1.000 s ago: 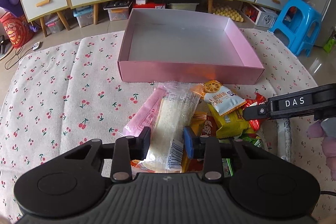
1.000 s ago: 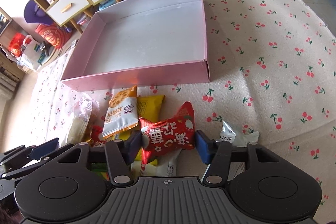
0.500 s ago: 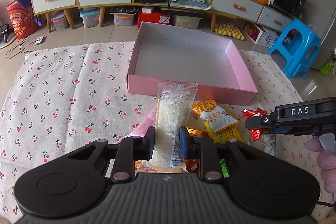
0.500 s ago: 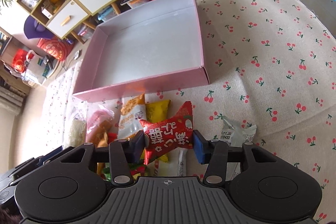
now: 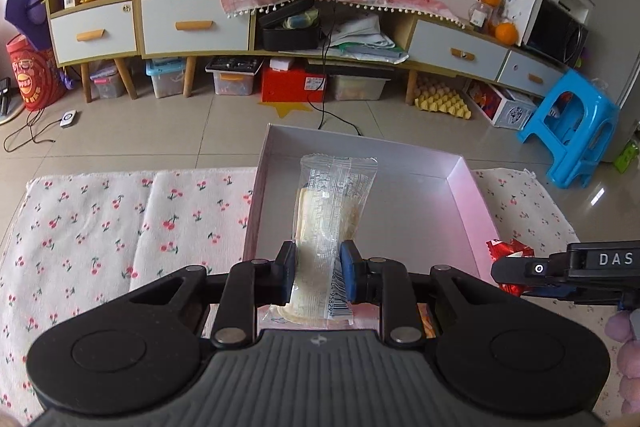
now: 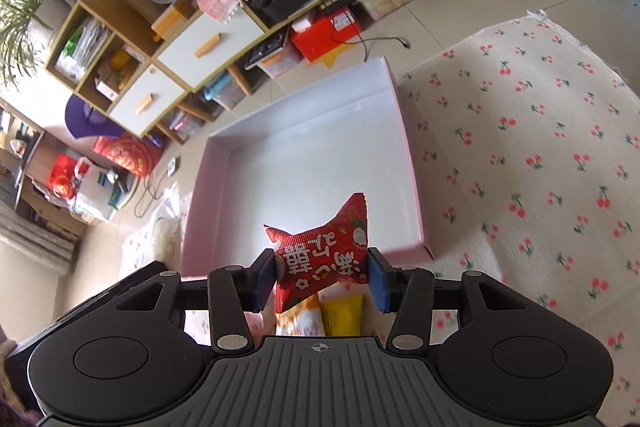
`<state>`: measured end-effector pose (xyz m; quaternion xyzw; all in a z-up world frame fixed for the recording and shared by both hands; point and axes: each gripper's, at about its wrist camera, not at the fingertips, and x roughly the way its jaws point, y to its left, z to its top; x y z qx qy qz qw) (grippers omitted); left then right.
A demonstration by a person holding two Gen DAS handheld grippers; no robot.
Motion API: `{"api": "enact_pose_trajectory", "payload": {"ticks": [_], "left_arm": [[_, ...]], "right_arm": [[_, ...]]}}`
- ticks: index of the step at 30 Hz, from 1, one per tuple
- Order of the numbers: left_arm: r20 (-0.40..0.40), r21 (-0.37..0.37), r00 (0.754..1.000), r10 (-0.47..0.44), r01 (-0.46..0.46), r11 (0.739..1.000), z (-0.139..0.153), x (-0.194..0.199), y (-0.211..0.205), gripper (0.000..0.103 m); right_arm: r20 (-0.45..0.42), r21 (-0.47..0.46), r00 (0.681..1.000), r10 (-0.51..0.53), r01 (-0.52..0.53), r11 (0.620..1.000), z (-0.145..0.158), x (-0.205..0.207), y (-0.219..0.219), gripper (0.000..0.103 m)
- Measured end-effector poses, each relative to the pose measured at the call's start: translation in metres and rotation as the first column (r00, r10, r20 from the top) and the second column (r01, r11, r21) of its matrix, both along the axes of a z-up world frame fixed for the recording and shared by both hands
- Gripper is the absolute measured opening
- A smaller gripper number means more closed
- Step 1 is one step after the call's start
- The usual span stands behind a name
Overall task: Organize snacks
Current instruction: 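Carry both snacks into the pink box and open both tools, then move both tools back over the remaining snack pile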
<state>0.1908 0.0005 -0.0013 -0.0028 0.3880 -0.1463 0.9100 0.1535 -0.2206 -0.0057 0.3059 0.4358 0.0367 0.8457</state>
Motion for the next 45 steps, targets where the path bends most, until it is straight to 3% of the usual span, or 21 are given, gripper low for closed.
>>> {"api": "enact_pose_trajectory", "payload": {"ticks": [9,26,29,32,35,37,45], "left_arm": [[-0.028,0.085,0.999,0.023,-0.020,0.996,-0.035,0.019,-0.001,0.020],[-0.075,0.047,0.996,0.055,-0.051,0.998,-0.029,-0.009,0.017,0.020],[-0.063,0.039,0.997,0.055,-0.052,0.998,-0.031,-0.005,0.016,0.022],[-0.081,0.008,0.995,0.051,-0.051,0.999,-0.032,-0.005,0.018,0.029],[-0.067,0.028,0.997,0.028,-0.026,0.999,-0.026,-0.010,0.013,0.043],[-0.056,0.050,0.998,0.016,-0.013,0.999,-0.022,-0.015,0.009,0.057],[-0.037,0.036,0.999,0.025,-0.024,0.999,0.000,-0.032,0.011,0.082]], "right_arm": [[0.027,0.037,1.000,-0.009,0.008,0.999,-0.025,0.016,-0.011,0.047],[0.019,-0.040,0.999,0.027,-0.026,0.999,-0.032,0.015,0.001,0.047],[0.019,-0.046,1.000,0.018,-0.017,0.999,-0.030,0.014,0.001,0.052],[0.017,-0.025,1.000,0.002,-0.001,1.000,-0.027,0.013,-0.001,0.063],[0.019,0.004,1.000,-0.008,0.008,1.000,-0.022,0.011,-0.003,0.074],[0.015,0.024,1.000,-0.020,0.020,1.000,-0.020,0.008,-0.004,0.075],[0.009,0.003,1.000,-0.007,0.007,1.000,0.001,-0.014,-0.001,0.083]]}}
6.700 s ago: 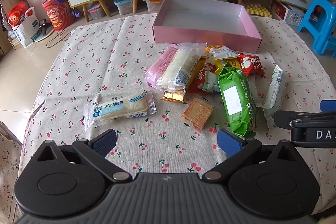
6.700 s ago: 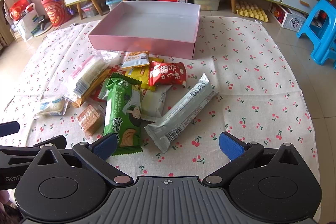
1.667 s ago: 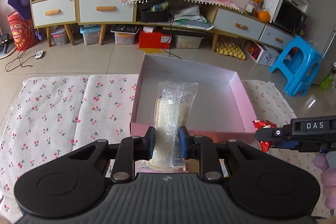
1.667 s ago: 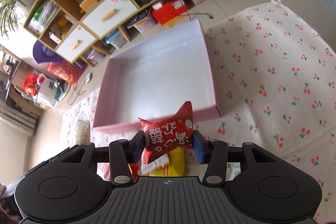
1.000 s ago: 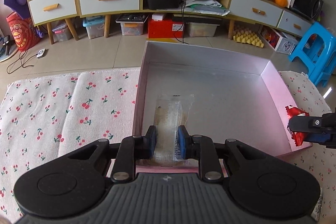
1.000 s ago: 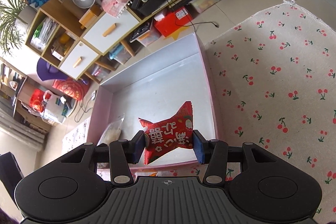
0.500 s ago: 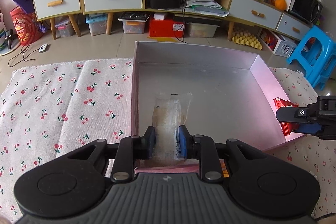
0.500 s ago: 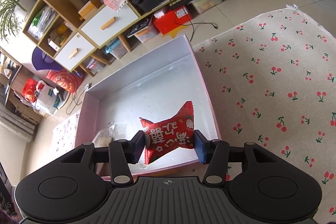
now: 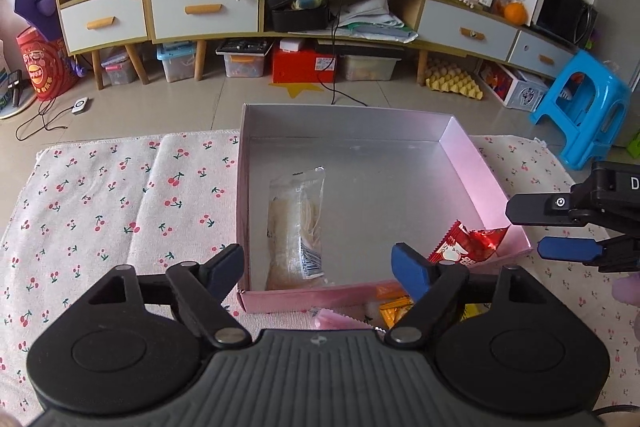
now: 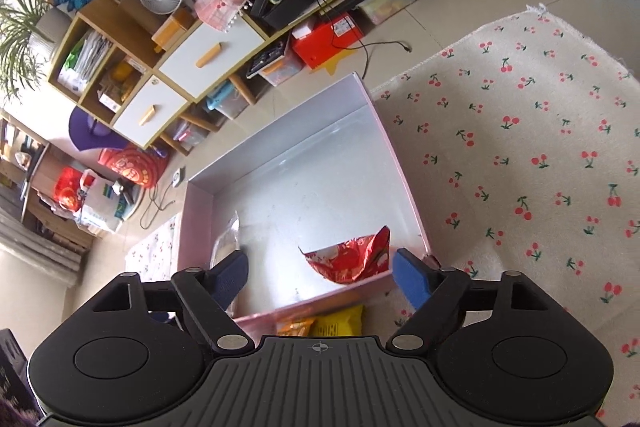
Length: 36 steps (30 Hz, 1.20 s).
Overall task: Organize snacks
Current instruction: 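Move both tools back over the remaining snack pile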
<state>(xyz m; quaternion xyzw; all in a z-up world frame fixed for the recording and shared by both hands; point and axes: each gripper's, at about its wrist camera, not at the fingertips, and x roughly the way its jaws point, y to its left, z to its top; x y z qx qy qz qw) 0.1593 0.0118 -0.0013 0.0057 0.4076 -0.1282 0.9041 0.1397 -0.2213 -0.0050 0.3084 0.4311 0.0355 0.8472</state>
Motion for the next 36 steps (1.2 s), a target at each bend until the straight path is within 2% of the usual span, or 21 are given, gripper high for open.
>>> {"api": "enact_pose_trajectory", "payload": {"ticks": [5,11,17,23,27,29,36], "left_arm": [[0.007,0.017,1.000,0.011,-0.011,1.000,0.012,-0.014,0.003,0.093],[0.012,0.113,0.999,0.038,-0.039,0.993,0.021,-0.035,0.011,0.099],[0.015,0.102,0.999,0.043,-0.045,0.994,0.021,-0.056,0.029,0.102],[0.016,0.092,0.999,0.043,-0.045,0.995,0.004,-0.071,0.052,0.102],[-0.004,0.109,1.000,0.012,-0.012,0.994,-0.006,-0.077,0.066,0.102],[0.012,0.118,1.000,-0.003,0.001,0.993,-0.008,-0.080,0.075,0.102],[0.019,0.194,0.992,-0.125,0.119,0.974,-0.025,-0.092,0.089,0.102]], "right_arm": [[-0.005,-0.002,1.000,0.015,-0.015,1.000,0.013,-0.019,0.001,0.086],[-0.011,-0.009,0.998,0.055,-0.055,0.998,0.024,-0.044,0.007,0.089],[-0.015,-0.030,0.994,0.108,-0.109,0.994,0.027,-0.066,0.018,0.092],[-0.006,-0.024,0.987,0.163,-0.163,0.986,0.014,-0.086,0.032,0.093],[-0.021,-0.042,0.977,0.211,-0.211,0.977,0.005,-0.096,0.046,0.093],[-0.012,-0.065,0.972,0.235,-0.235,0.970,0.003,-0.101,0.053,0.093],[0.014,-0.137,0.960,0.279,-0.275,0.952,-0.006,-0.116,0.065,0.093]]}}
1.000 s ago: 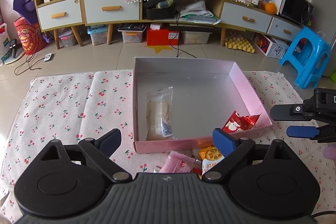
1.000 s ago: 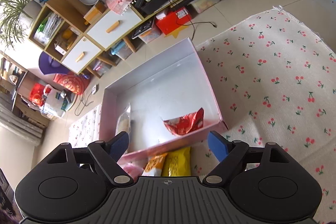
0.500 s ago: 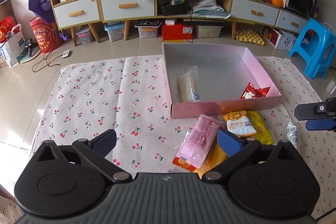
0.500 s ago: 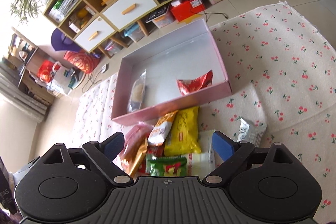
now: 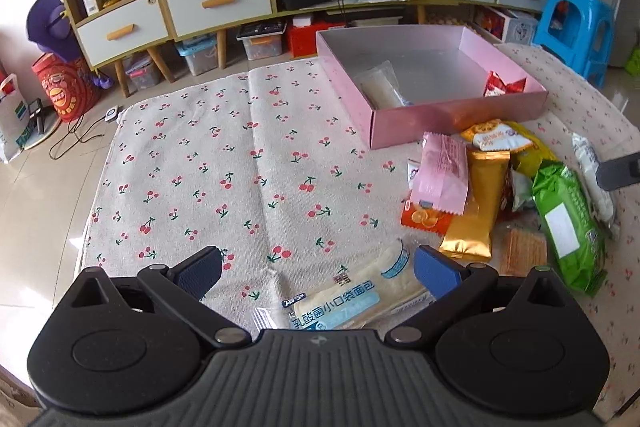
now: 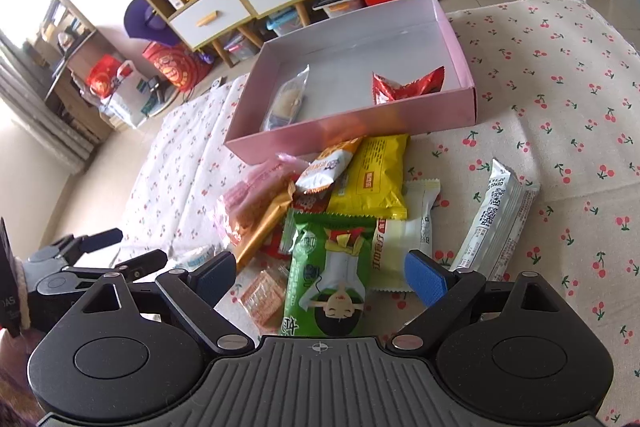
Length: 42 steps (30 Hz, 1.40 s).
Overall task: Organize snacks
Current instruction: 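Move both tools back over the remaining snack pile, then grasp the blue-labelled bread roll with the left tool while the right tool grasps the green snack bag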
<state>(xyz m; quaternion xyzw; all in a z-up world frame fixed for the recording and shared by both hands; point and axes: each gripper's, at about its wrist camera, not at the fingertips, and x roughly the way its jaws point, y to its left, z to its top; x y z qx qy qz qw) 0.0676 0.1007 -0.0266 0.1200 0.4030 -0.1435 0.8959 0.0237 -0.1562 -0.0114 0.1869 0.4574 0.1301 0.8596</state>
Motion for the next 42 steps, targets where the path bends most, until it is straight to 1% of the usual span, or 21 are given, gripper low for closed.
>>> {"api": "enact_pose_trajectory", "payload": {"ticks": [3,5,10,11,15,18,20,24,26,28,29,32,37,40,42], "left_arm": [[-0.004,0.019,0.997,-0.071,0.072,0.997,-0.010,-0.003,0.004,0.102],[-0.022,0.014,0.992,-0.123,0.124,0.992,-0.016,-0.004,0.006,0.102],[-0.062,0.022,0.979,-0.195,0.196,0.980,-0.027,-0.004,0.004,0.100],[-0.065,0.030,0.978,-0.200,0.203,0.979,-0.028,-0.005,0.003,0.099],[-0.070,0.079,0.976,-0.205,0.210,0.974,-0.033,-0.005,0.001,0.091],[-0.066,0.085,0.977,-0.202,0.208,0.974,-0.035,-0.004,0.002,0.092],[-0.075,0.073,0.980,-0.183,0.188,0.979,-0.035,-0.001,0.003,0.091],[-0.088,0.037,0.989,-0.122,0.125,0.991,-0.034,0.006,0.005,0.079],[-0.096,0.015,0.992,-0.081,0.083,0.996,-0.034,0.009,0.005,0.075],[-0.103,-0.005,0.994,-0.047,0.046,0.999,-0.034,0.011,0.006,0.069],[-0.108,-0.016,0.994,-0.025,0.024,1.000,-0.033,0.012,0.006,0.068],[-0.120,-0.038,0.992,0.032,-0.037,0.999,-0.033,0.016,0.008,0.060],[-0.129,-0.049,0.986,0.106,-0.113,0.992,-0.031,0.019,0.012,0.044],[-0.140,-0.062,0.979,0.148,-0.158,0.985,-0.029,0.021,0.015,0.039],[-0.145,-0.067,0.974,0.173,-0.184,0.981,-0.028,0.021,0.017,0.034]], "right_arm": [[0.032,-0.019,0.999,0.010,-0.010,1.000,-0.003,-0.005,0.002,0.093],[0.052,-0.032,0.998,0.024,-0.022,0.999,-0.005,-0.009,0.005,0.093],[0.070,-0.062,0.995,0.075,-0.071,0.996,-0.012,-0.015,0.013,0.093],[0.071,-0.065,0.994,0.085,-0.080,0.995,-0.013,-0.016,0.015,0.093],[0.065,-0.095,0.989,0.129,-0.123,0.988,-0.019,-0.020,0.026,0.093],[0.061,-0.129,0.985,0.161,-0.152,0.980,-0.023,-0.023,0.034,0.093],[0.063,-0.152,0.982,0.176,-0.165,0.974,-0.025,-0.025,0.038,0.093],[0.070,-0.190,0.980,0.188,-0.172,0.966,-0.028,-0.027,0.044,0.093],[0.073,-0.203,0.980,0.184,-0.166,0.965,-0.029,-0.027,0.044,0.093],[0.072,-0.210,0.982,0.173,-0.155,0.965,-0.030,-0.026,0.043,0.093],[0.071,-0.211,0.983,0.167,-0.148,0.966,-0.031,-0.026,0.042,0.092],[0.068,-0.207,0.987,0.148,-0.131,0.970,-0.032,-0.024,0.039,0.090],[0.061,-0.191,0.990,0.124,-0.111,0.975,-0.033,-0.022,0.035,0.089],[0.056,-0.186,0.991,0.119,-0.106,0.977,-0.033,-0.021,0.035,0.083],[0.051,-0.188,0.993,0.107,-0.095,0.977,-0.034,-0.019,0.034,0.076]]}}
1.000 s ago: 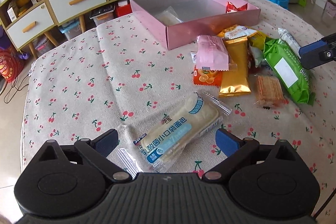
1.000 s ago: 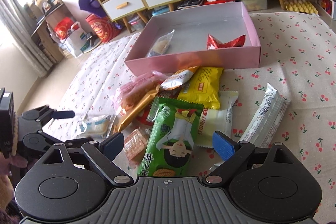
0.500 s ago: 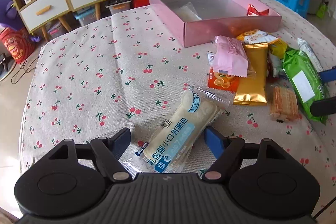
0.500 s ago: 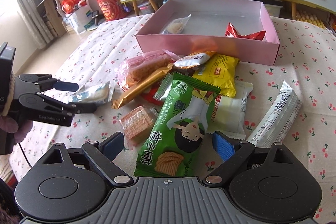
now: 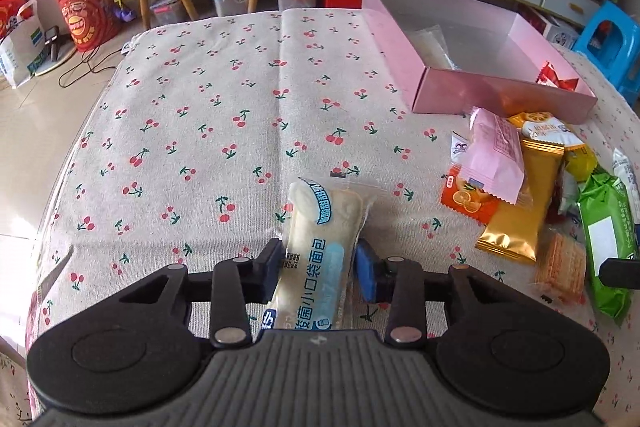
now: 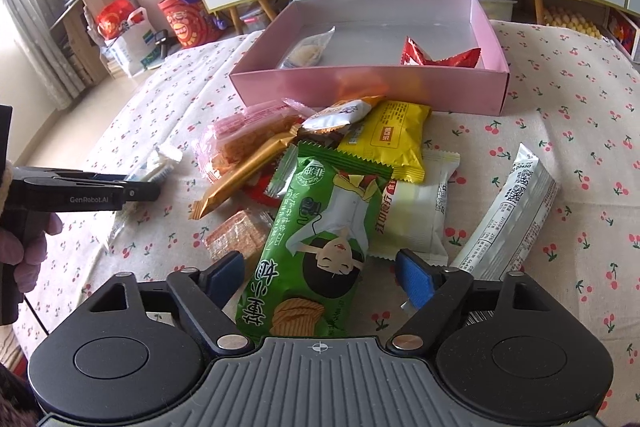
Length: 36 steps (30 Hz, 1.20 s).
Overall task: Organize snacks
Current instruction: 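Grasp the blue-labelled bread roll with the left tool while the right tool grasps the green snack bag, then lower both held snacks into the pink box and open both tools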
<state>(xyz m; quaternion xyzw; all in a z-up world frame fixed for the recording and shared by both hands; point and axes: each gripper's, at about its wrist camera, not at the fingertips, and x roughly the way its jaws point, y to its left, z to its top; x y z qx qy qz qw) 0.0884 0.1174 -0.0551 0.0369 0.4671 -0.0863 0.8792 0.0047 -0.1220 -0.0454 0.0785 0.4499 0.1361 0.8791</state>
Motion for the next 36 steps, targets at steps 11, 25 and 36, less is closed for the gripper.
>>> {"api": "enact_pose_trajectory", "payload": {"ticks": [11,25,36], "left_arm": [[-0.032,-0.045,0.996,0.081,-0.082,0.996,0.004,0.002,0.006,0.029],[-0.074,-0.153,0.990,0.121,-0.131,0.979,0.017,0.002,0.006,0.027],[-0.040,-0.219,0.993,0.113,-0.119,0.968,0.038,0.010,-0.012,0.027]], "right_arm": [[-0.100,0.127,0.995,-0.030,0.043,0.991,-0.001,0.010,-0.008,0.045],[-0.145,0.245,0.988,-0.050,0.085,0.966,0.016,0.013,-0.021,0.045],[-0.150,0.307,0.982,-0.118,0.159,0.938,0.037,0.030,-0.040,0.045]]}}
